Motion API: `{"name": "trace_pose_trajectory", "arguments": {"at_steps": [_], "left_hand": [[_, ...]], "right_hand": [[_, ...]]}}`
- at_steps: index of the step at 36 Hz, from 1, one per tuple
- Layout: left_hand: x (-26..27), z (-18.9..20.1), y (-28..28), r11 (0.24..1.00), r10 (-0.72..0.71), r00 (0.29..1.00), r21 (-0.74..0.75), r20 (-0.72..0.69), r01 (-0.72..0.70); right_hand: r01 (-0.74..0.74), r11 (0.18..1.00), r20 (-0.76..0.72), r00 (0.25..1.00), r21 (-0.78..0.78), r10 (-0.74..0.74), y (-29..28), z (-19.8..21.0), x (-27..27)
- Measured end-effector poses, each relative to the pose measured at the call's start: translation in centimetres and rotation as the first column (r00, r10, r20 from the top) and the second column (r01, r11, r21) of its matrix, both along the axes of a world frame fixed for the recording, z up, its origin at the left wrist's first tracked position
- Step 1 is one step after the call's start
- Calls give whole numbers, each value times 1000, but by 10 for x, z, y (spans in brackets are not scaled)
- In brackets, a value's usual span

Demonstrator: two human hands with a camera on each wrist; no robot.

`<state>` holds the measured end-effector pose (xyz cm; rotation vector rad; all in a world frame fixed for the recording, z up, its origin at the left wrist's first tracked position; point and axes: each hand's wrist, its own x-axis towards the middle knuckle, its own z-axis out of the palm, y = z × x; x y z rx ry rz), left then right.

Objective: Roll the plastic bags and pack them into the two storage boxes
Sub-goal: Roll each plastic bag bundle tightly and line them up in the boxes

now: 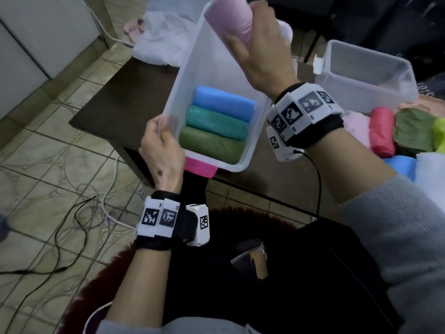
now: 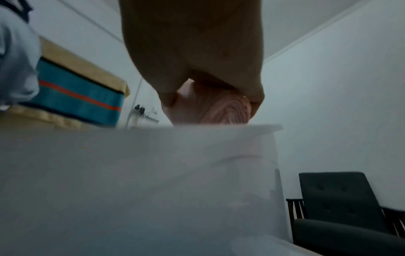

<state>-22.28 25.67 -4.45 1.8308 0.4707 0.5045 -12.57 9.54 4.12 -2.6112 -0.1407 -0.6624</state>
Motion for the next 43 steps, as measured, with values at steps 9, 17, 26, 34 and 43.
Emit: {"name": "trace_pose_trajectory", "arguments": {"at_steps": [9, 17, 26, 34, 43], "left_hand": [[-7, -5, -10, 999, -46, 993, 27, 111, 43], [-8, -7, -12, 995, -92, 983, 54, 157, 85], [-8, -7, -13, 991, -128, 970, 58, 205, 119], [-1, 0, -14, 988, -149, 975, 73, 164, 138], [27, 10, -9, 991, -100, 995, 93, -11, 100]], "right_hand": [[59, 962, -361, 919, -265, -156, -7, -24, 12], [92, 996, -550, 831, 1, -76, -24, -28, 13], [23, 1000, -496, 868, -13, -26, -30, -28, 16], [-29, 1000, -272, 962, 12, 31, -26, -29, 7], [425, 896, -250, 888, 129, -386, -37, -34, -38]]}}
